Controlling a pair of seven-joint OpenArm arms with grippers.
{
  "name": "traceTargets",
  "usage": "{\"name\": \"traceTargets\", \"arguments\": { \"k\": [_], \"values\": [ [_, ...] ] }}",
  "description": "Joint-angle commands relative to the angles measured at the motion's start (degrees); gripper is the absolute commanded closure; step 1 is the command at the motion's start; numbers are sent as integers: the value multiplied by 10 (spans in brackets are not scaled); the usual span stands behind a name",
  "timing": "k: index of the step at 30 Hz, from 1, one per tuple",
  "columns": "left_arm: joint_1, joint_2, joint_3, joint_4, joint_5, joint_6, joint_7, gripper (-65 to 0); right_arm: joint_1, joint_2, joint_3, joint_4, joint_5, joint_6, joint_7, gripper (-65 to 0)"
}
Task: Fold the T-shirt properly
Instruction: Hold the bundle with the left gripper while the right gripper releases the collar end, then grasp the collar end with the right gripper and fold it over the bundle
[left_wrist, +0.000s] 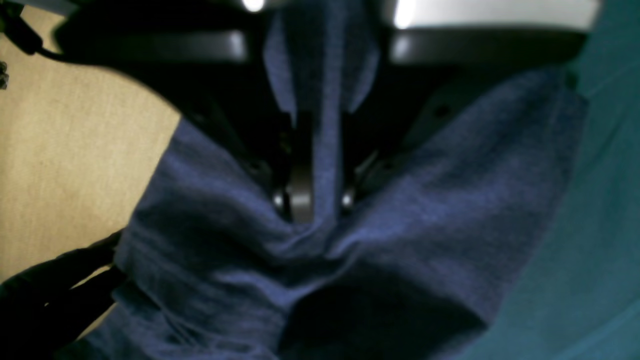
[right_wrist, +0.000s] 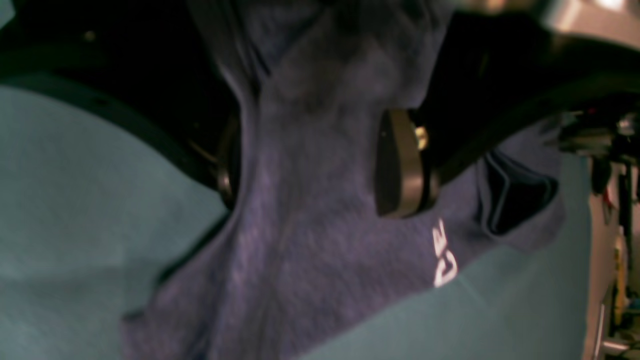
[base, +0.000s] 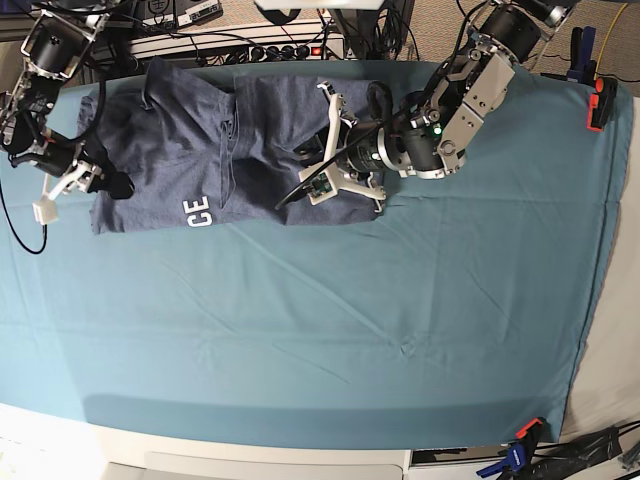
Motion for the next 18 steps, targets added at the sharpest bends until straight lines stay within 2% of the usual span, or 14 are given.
{"name": "traceTargets", "arguments": {
  "k": [1, 7, 9, 14, 18],
  "values": [
    [-7, 2, -2, 13, -7, 0, -11, -96, -7, 20, 1, 2, -36, -5, -24, -371],
    [-8, 2, -2, 13, -7, 0, -11, -96, -20, 37, 1, 2, -10, -5, -24, -351],
    [-8, 2, -2, 13, -7, 0, -11, -96, -20, 37, 1, 2, -10, -5, -24, -284],
    [-8, 2, -2, 13, -7, 0, -11, -95, -20, 34, 1, 2, 4, -5, -24, -8],
    [-10, 0, -3, 15, -1, 0, -11, -95, -20, 34, 1, 2, 58, -5, -24, 0]
  ]
}}
